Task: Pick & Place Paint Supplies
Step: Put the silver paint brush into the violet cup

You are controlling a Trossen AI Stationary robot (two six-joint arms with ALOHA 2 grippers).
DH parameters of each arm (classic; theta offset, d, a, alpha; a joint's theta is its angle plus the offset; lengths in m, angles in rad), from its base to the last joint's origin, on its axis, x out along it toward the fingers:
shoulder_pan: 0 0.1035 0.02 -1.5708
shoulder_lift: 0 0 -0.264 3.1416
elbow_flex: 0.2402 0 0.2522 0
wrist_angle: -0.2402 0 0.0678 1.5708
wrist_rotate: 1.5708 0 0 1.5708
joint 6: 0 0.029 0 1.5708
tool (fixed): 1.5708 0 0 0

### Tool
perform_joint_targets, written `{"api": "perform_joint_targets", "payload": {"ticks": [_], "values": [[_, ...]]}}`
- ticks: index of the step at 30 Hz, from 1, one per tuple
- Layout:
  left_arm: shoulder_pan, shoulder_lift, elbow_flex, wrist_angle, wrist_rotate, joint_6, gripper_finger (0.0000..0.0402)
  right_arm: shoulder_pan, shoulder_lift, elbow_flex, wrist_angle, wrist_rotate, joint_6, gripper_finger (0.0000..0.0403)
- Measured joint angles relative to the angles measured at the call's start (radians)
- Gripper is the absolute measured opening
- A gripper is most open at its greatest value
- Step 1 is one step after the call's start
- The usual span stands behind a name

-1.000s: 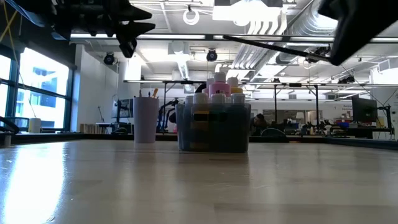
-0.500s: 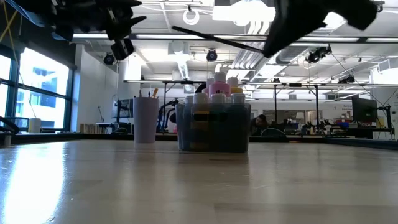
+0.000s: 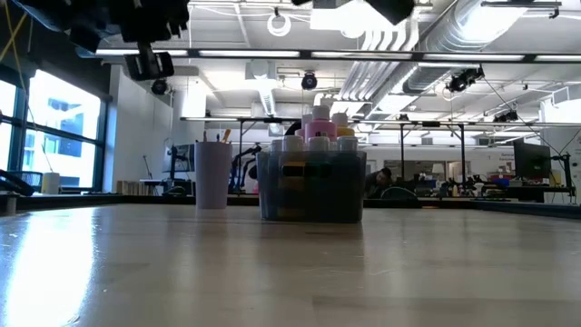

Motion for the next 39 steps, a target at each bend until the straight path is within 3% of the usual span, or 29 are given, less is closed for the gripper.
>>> {"api": "perform_joint_targets", "payload": {"ticks": [6, 10, 17, 27, 39], "values": [[-0.156, 0.000, 0.000, 0.002, -0.112, -0.020, 0.0111, -0.024, 0.000, 0.000, 0.157, -0.001, -0.254, 0.0003], [-0.224, 0.000, 0.000, 0.002, -0.220, -0.032, 0.0111, -0.030, 0.008, 0.000, 0.179, -0.075, -0.305, 0.0003], [-0.285, 0.026, 0.000, 0.000, -0.350, -0.088, 0.0111, -0.030, 0.089, 0.000, 0.218, -0.041, -0.451, 0.0003], [-0.318, 0.190, 0.000, 0.007, -0.371, -0.155, 0.0111, -0.024, 0.126, -0.001, 0.298, 0.007, -0.467, 0.0003], [-0.318, 0.290, 0.000, 0.207, -0.310, -0.159, 0.0111, -0.024, 0.126, -0.001, 0.298, -0.020, -0.462, 0.0003]]}}
